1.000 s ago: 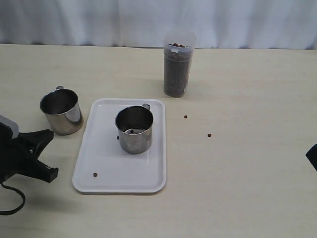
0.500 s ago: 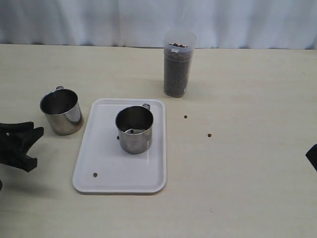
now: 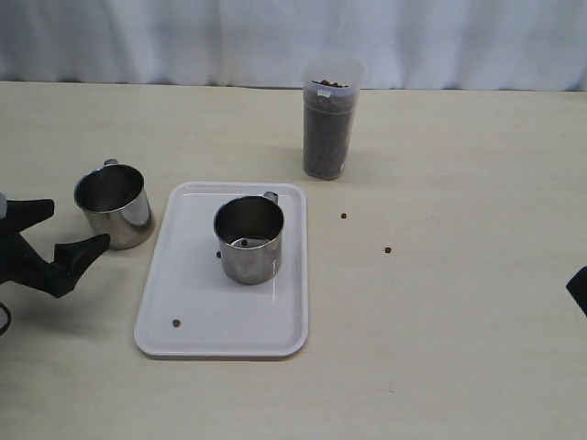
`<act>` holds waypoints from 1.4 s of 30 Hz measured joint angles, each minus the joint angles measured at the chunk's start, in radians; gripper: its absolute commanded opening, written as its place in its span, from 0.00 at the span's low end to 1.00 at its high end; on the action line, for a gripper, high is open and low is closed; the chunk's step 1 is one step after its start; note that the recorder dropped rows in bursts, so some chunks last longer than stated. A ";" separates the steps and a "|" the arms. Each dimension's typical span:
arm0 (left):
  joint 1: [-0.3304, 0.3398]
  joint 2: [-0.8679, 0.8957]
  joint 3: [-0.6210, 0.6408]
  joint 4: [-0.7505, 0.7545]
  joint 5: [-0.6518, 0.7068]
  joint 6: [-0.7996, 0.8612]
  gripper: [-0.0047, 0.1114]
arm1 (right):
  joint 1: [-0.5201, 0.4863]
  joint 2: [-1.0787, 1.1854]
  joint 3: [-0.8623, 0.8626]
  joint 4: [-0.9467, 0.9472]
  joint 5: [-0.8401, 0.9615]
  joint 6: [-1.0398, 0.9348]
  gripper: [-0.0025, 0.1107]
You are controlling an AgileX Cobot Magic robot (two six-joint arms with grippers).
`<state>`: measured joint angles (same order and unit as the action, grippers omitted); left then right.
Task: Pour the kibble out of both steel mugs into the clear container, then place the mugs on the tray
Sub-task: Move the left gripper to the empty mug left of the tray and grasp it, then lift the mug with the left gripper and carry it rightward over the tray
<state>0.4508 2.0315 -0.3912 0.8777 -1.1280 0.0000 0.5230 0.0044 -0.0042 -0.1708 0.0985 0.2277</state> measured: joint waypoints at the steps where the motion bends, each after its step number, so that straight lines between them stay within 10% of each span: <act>1: 0.000 0.015 -0.010 0.000 0.000 0.000 0.73 | 0.000 0.000 0.000 0.000 0.000 0.000 0.06; 27: 0.000 0.173 -0.203 0.136 -0.079 -0.042 0.73 | 0.000 0.000 0.000 0.000 0.000 0.000 0.06; 39: -0.115 0.175 -0.256 0.105 -0.079 -0.054 0.72 | 0.000 0.000 0.000 0.000 0.000 0.000 0.06; 42: -0.115 0.175 -0.256 0.093 -0.079 -0.054 0.59 | 0.000 0.000 0.000 0.000 0.000 0.000 0.06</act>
<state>0.3360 2.2065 -0.6477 0.9704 -1.2067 -0.0540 0.5230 0.0044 -0.0042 -0.1708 0.0985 0.2277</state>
